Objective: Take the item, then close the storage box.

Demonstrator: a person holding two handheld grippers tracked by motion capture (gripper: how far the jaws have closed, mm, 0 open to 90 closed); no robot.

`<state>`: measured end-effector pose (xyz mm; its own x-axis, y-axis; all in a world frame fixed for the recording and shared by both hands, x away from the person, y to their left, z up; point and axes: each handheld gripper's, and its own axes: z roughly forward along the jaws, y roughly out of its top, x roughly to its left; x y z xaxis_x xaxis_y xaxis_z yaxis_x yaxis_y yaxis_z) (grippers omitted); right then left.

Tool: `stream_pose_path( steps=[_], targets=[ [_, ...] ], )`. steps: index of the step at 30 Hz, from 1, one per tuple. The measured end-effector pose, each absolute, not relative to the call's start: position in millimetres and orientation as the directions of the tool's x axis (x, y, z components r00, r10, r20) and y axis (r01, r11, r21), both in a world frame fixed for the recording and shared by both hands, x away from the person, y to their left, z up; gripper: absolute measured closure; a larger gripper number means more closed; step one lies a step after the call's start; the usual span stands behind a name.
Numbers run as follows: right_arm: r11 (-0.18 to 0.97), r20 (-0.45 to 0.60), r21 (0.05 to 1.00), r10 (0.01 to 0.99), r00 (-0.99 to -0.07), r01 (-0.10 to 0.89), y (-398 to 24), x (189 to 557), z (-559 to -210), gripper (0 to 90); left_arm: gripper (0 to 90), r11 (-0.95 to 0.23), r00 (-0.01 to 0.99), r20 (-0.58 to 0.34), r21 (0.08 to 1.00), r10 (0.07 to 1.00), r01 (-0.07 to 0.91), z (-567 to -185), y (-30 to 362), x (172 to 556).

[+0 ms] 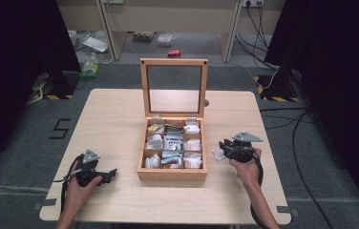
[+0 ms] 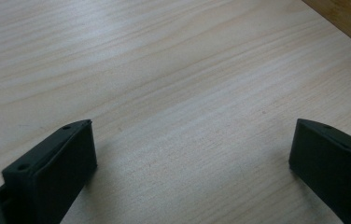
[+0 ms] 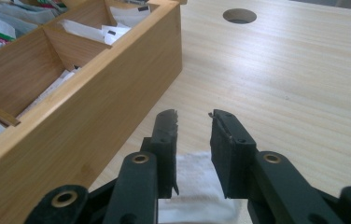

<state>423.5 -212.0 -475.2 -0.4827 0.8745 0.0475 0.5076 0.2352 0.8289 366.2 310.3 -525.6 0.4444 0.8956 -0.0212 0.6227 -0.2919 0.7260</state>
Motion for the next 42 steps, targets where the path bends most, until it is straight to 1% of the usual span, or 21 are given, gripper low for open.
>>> stream_pose_path(
  steps=[3, 10, 13, 19, 27, 32, 42],
  targets=[
    [0.222, 0.060, 0.833, 0.874, -0.483, 0.507, -213, 423, -473, 65.1, 0.0, -0.292, 0.445, -0.021, 0.726, 0.896, 0.623, -526, 310, 366],
    [0.146, 0.138, 0.825, 0.884, -0.446, 0.545, -215, 426, -472, 47.7, 0.0, -0.292, 0.444, -0.021, 0.726, 0.896, 0.623, -526, 310, 366],
    [0.134, 0.154, 0.819, 0.886, -0.438, 0.559, -215, 427, -473, 44.3, 0.0, -0.292, 0.444, -0.021, 0.726, 0.896, 0.623, -526, 310, 366],
    [0.113, 0.179, 0.809, 0.887, -0.425, 0.577, -215, 427, -472, 39.9, 0.1, -0.292, 0.444, -0.021, 0.726, 0.896, 0.622, -526, 310, 366],
    [0.113, 0.182, 0.811, 0.884, -0.431, 0.574, -215, 428, -471, 37.3, 0.0, -0.292, 0.444, -0.021, 0.726, 0.896, 0.623, -526, 310, 366],
    [0.113, 0.196, 0.799, 0.881, -0.432, 0.591, -214, 432, -474, 35.4, 0.2, -0.295, 0.445, -0.017, 0.727, 0.895, 0.620, -526, 310, 366],
    [0.131, 0.181, 0.820, 0.863, -0.471, 0.556, -208, 438, -459, 32.2, 0.1, -0.292, 0.444, -0.021, 0.726, 0.896, 0.622, -526, 310, 365]
  ],
)
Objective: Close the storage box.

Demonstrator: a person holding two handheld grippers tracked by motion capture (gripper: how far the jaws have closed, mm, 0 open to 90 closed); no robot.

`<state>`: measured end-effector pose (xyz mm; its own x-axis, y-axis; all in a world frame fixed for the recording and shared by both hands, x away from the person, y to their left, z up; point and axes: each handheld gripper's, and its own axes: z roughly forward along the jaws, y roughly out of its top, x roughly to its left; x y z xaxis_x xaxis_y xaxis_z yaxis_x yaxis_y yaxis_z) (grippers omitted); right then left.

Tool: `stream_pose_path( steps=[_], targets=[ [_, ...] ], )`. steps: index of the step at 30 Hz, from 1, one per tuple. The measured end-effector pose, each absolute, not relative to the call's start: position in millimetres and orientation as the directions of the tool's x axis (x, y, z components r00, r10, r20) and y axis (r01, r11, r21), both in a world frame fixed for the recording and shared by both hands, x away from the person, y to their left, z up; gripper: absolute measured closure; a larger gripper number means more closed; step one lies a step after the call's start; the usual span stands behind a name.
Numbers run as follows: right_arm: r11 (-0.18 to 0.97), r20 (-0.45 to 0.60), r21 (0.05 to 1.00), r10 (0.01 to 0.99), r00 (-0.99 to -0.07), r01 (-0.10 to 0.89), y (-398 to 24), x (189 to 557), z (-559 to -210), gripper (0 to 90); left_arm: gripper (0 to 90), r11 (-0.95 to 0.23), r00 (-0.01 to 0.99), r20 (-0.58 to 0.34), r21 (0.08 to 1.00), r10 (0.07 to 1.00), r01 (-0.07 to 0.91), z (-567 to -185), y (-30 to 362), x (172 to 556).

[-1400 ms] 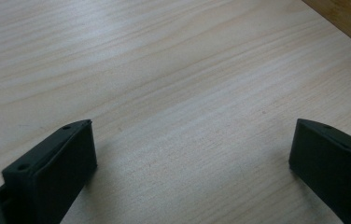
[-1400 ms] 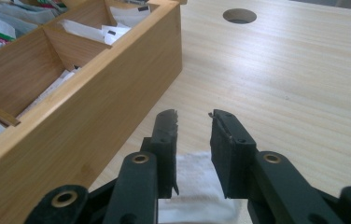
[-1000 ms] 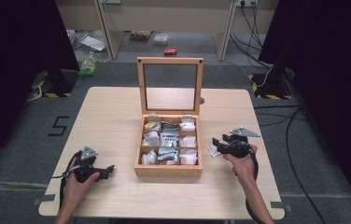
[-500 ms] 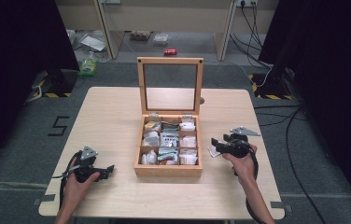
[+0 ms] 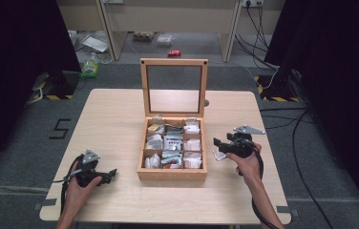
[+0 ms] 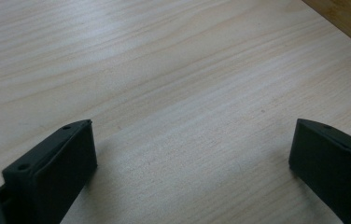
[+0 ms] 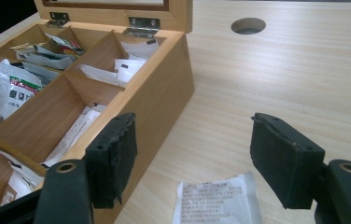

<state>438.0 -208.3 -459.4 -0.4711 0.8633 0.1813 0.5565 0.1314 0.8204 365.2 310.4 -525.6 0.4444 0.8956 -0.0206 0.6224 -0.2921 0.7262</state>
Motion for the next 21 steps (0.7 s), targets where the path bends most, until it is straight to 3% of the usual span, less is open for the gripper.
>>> stream_pose_path(
  steps=[12, 21],
  targets=[
    [0.145, 0.154, 0.841, 0.859, -0.489, 0.522, -189, 464, -438, 32.1, 0.1, -0.293, 0.445, -0.020, 0.726, 0.896, 0.622, -526, 310, 365],
    [0.087, 0.191, 0.867, 0.851, -0.490, 0.490, -174, 494, -420, 31.4, 0.1, -0.292, 0.444, -0.020, 0.726, 0.896, 0.623, -526, 310, 365]
  ],
)
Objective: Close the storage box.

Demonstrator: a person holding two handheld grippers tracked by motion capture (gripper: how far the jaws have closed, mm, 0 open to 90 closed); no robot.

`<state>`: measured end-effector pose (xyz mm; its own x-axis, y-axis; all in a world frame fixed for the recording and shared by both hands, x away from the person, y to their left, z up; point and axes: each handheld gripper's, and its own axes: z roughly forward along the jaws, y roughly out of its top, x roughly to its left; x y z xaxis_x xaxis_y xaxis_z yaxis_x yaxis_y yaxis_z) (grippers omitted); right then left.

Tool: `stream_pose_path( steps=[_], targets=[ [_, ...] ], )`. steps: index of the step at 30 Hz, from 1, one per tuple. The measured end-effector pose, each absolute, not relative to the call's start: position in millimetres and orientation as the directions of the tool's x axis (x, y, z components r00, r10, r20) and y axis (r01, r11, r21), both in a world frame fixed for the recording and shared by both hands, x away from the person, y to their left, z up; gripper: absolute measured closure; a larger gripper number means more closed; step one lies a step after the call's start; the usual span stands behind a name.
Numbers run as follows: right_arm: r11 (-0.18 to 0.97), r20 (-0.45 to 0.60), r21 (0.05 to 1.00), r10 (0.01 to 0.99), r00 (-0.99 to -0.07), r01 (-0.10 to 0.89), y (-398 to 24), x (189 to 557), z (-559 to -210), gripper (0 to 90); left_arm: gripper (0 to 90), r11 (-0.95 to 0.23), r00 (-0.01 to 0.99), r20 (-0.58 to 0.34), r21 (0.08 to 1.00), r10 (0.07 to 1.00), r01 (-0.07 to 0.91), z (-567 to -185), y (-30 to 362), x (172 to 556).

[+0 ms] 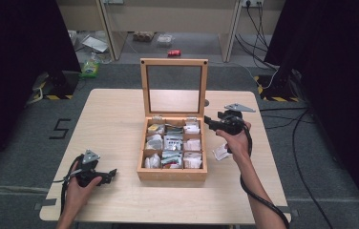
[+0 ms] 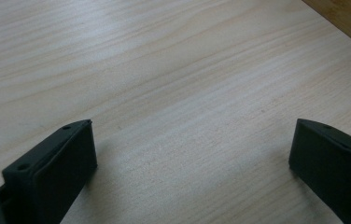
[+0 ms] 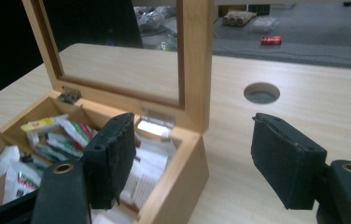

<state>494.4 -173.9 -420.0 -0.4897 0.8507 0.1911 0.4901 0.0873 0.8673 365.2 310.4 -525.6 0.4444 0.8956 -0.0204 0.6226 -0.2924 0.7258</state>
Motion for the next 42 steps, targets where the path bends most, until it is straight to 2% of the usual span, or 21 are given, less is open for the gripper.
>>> stream_pose_path(
  steps=[21, 42],
  targets=[
    [0.108, 0.158, 0.865, 0.868, -0.471, 0.490, -142, 540, -408, 30.1, 0.1, -0.293, 0.445, -0.020, 0.726, 0.896, 0.623, -526, 310, 365],
    [0.098, 0.161, 0.880, 0.859, -0.485, 0.465, -123, 559, -407, 32.3, 0.1, -0.293, 0.444, -0.020, 0.726, 0.896, 0.622, -526, 310, 365]
  ],
)
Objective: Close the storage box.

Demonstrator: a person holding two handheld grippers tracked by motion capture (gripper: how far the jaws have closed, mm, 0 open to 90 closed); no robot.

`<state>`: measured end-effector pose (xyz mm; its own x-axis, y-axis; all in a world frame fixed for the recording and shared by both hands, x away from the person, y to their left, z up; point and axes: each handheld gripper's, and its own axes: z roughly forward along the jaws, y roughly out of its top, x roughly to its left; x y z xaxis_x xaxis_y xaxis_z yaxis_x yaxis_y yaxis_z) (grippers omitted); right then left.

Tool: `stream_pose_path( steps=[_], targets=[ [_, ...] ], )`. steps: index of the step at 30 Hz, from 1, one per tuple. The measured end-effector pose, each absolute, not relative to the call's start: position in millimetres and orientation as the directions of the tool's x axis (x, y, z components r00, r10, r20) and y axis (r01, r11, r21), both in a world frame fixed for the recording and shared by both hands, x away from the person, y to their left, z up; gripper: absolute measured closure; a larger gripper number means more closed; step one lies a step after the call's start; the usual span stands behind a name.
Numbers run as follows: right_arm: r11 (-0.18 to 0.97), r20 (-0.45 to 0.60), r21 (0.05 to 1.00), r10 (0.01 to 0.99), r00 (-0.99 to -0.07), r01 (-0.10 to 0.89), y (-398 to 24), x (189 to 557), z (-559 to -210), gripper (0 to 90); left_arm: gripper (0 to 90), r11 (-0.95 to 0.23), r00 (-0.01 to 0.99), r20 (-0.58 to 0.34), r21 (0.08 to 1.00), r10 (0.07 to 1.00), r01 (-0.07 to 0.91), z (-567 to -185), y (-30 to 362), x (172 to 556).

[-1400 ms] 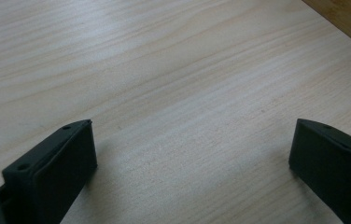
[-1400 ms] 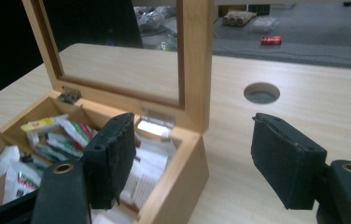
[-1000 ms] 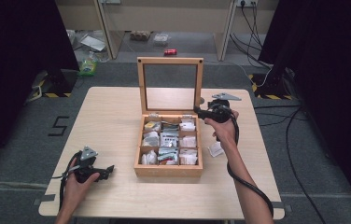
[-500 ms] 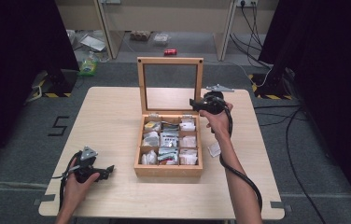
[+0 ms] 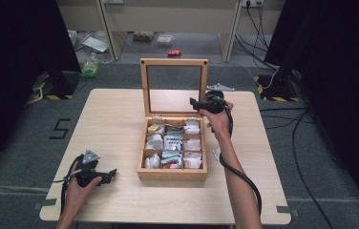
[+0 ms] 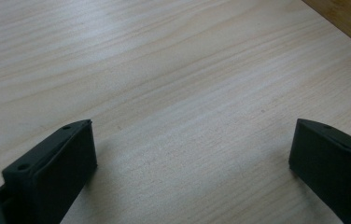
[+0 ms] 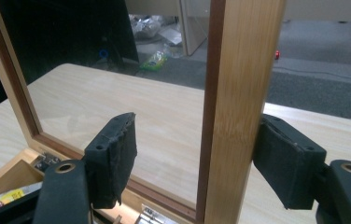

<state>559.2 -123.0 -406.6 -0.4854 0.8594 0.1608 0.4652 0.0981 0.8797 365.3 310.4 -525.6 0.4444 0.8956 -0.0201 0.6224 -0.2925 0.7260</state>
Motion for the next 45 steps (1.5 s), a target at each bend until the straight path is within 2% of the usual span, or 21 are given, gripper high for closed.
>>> stream_pose_path(
  steps=[5, 11, 20, 31, 45],
  targets=[
    [0.106, 0.148, 0.881, 0.865, -0.480, 0.462, -123, 559, -406, 36.2, 0.1, -0.293, 0.444, -0.020, 0.726, 0.896, 0.622, -526, 310, 365],
    [0.134, 0.109, 0.888, 0.868, -0.484, 0.441, -126, 557, -405, 46.3, 0.1, -0.293, 0.445, -0.020, 0.726, 0.896, 0.623, -526, 310, 365],
    [0.171, 0.052, 0.903, 0.868, -0.494, 0.395, -130, 553, -407, 56.3, 0.1, -0.292, 0.445, -0.020, 0.726, 0.896, 0.622, -526, 310, 365],
    [0.171, 0.048, 0.913, 0.857, -0.512, 0.371, -136, 548, -408, 62.3, 0.1, -0.292, 0.444, -0.020, 0.726, 0.896, 0.623, -526, 310, 365],
    [0.161, 0.045, 0.930, 0.843, -0.537, 0.331, -141, 538, -410, 63.4, 0.1, -0.293, 0.445, -0.020, 0.726, 0.895, 0.622, -526, 310, 365]
  ],
)
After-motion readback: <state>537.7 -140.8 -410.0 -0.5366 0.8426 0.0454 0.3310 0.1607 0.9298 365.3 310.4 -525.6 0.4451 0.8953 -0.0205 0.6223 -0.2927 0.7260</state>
